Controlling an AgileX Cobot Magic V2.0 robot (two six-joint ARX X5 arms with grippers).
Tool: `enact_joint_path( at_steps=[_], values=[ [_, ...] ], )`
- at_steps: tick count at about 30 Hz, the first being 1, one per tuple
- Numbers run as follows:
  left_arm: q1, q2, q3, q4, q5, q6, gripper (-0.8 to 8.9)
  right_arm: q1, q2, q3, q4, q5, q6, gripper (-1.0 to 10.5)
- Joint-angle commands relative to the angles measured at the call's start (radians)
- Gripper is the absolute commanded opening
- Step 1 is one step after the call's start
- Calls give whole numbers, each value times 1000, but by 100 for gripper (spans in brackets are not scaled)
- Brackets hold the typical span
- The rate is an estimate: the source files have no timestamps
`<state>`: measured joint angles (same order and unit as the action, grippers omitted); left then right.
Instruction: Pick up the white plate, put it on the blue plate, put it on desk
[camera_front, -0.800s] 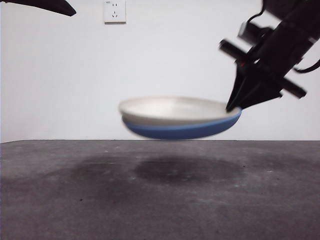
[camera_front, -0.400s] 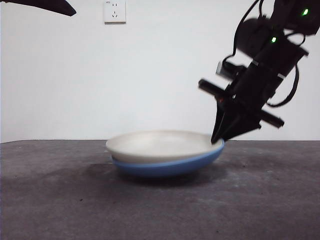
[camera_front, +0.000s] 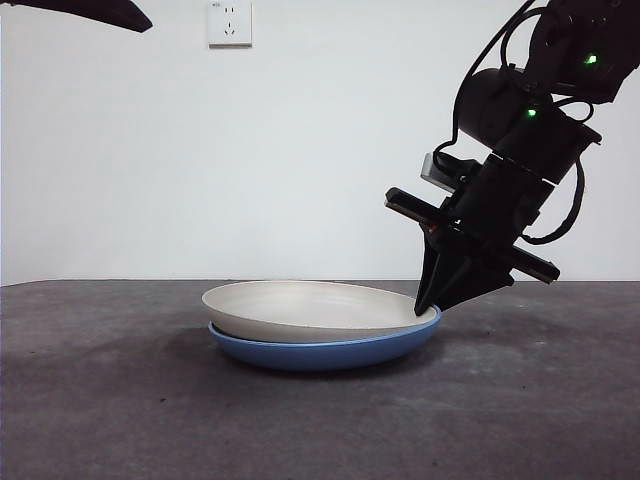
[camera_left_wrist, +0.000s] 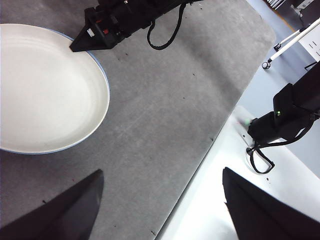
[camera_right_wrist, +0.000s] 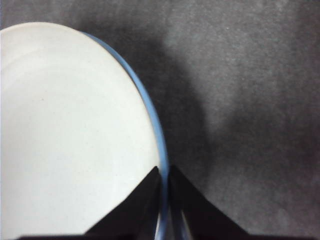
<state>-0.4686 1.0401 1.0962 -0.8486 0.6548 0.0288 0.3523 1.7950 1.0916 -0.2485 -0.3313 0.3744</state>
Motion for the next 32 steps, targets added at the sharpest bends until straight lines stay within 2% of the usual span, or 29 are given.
enact_joint_path(
  at_steps=[1, 4, 6, 15, 19, 32],
  values=[
    [-4, 6, 7, 8, 5, 13, 374, 6, 17, 23, 6, 0, 11, 55],
    [-4, 6, 7, 8, 5, 13, 374, 6, 17, 23, 0, -1, 11, 213],
    [-4, 6, 7, 7, 5, 13, 374, 6, 17, 23, -1, -1, 11, 268],
    [-4, 6, 7, 6, 5, 13, 374, 3, -52, 23, -40, 10, -5, 278],
    [-4, 6, 7, 7, 5, 13, 374, 3, -138, 23, -90, 51, -51, 278],
    [-4, 6, 7, 2, 4, 13, 374, 22, -535, 23, -423, 15, -220, 277]
  ],
)
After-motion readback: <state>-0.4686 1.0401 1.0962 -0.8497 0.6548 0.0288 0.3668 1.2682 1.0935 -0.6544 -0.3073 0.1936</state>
